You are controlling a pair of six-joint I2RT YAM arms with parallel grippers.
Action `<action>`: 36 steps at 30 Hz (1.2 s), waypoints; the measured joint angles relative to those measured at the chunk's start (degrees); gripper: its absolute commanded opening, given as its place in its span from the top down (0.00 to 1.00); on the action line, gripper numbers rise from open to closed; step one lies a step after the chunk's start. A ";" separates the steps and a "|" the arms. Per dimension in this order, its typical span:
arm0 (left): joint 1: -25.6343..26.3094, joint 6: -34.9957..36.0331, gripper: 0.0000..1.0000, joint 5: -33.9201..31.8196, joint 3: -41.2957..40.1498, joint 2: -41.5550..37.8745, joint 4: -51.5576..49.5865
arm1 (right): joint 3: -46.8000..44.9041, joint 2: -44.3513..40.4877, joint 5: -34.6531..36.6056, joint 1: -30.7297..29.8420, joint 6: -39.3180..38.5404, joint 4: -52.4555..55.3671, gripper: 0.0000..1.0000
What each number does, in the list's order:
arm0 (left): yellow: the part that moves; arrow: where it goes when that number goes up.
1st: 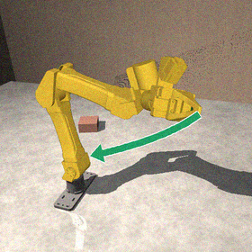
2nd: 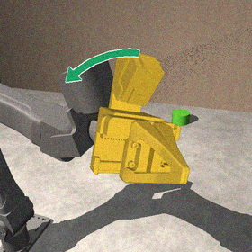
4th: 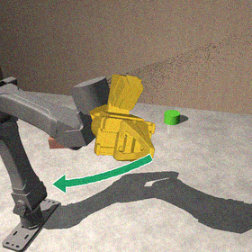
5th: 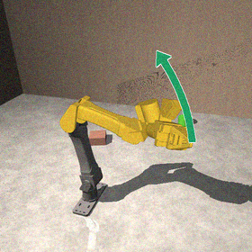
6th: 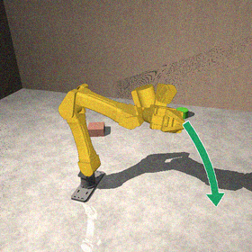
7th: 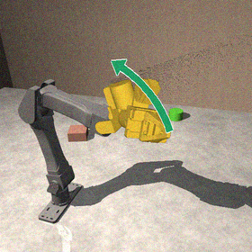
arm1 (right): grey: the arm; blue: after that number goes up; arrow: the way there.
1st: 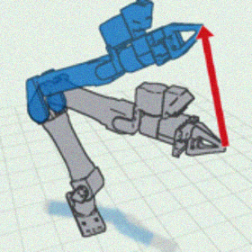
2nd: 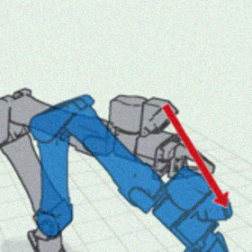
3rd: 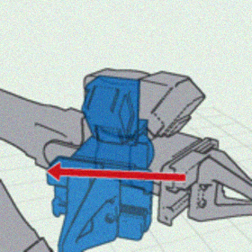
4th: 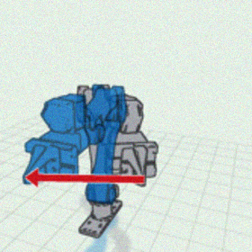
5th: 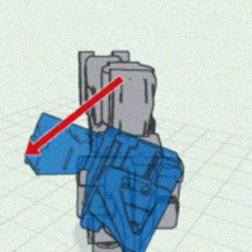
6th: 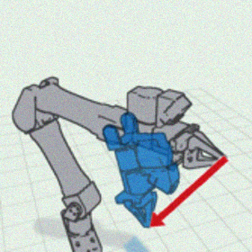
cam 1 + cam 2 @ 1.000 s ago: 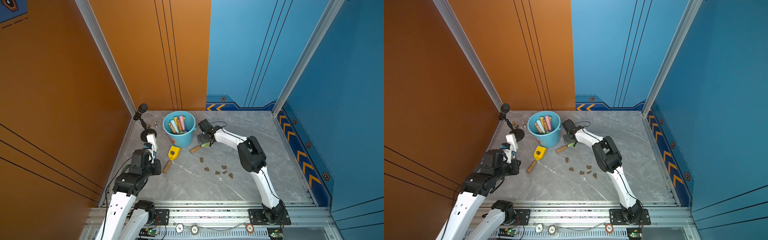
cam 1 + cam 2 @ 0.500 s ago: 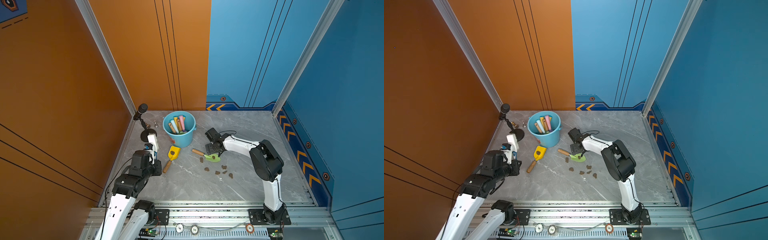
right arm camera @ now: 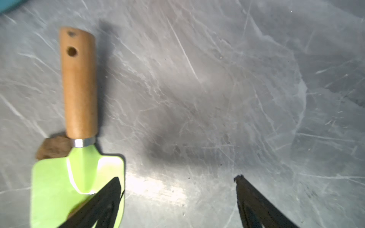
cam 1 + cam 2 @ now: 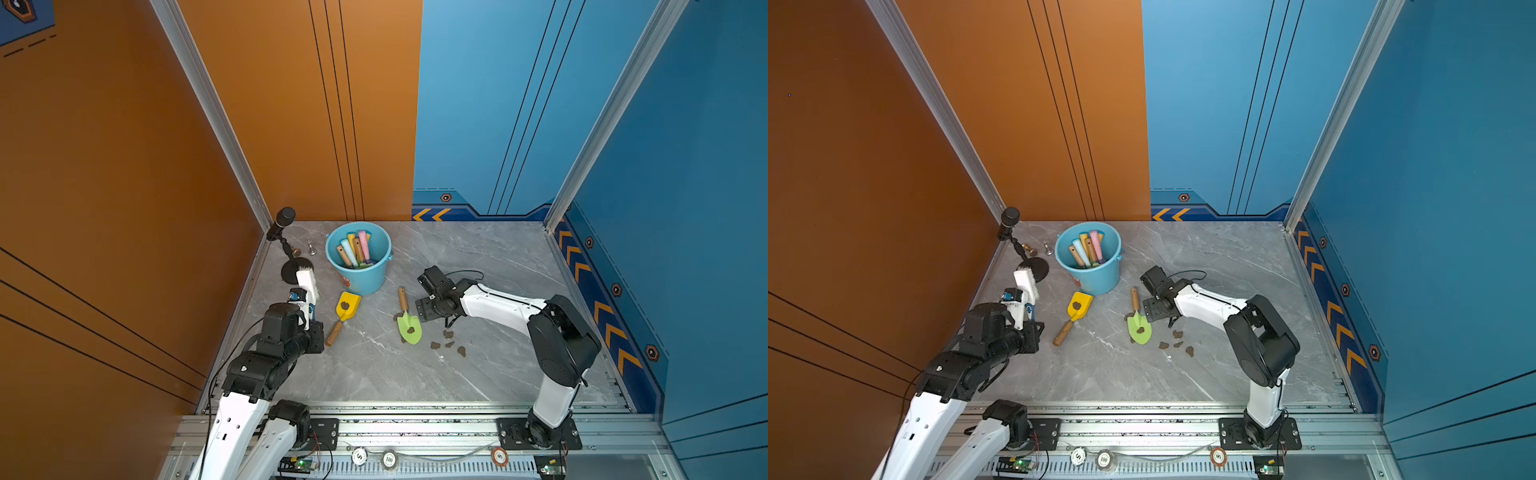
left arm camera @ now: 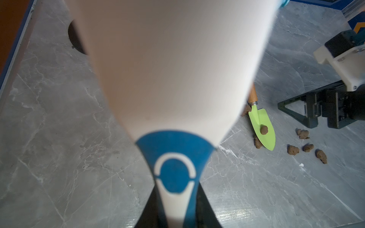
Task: Brush the soil off the hand trowel and place it into the bucket
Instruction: Pick up the hand trowel from the center of the board.
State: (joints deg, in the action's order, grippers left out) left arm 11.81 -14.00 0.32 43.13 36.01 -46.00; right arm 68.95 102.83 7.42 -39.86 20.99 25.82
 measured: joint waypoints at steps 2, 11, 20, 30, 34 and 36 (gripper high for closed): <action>0.00 0.00 1.00 0.00 0.00 -0.02 0.00 | 0.00 -1.62 -2.82 -0.11 -0.72 -2.03 0.12; 0.15 0.00 1.00 -0.15 0.00 -0.02 0.00 | 6.32 2.91 -12.11 -2.21 -3.45 -10.01 0.29; 0.26 0.00 1.00 -0.17 0.00 -0.02 0.00 | 14.16 14.23 -17.11 2.14 -4.22 -10.82 0.37; 0.26 -0.02 1.00 -0.17 0.00 0.04 0.00 | 18.25 19.80 -20.63 3.15 -6.45 -9.73 0.46; 0.26 0.00 1.00 -0.17 0.00 0.15 0.00 | 19.15 21.29 -22.32 3.78 -6.64 -9.88 0.48; 0.26 0.00 1.00 -0.17 0.00 0.20 0.00 | 19.21 21.42 -22.82 4.28 -6.64 -9.88 0.49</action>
State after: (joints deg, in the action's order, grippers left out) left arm 12.08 -14.00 0.14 43.13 36.21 -46.00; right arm 88.16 124.25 -15.40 -35.57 14.35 15.94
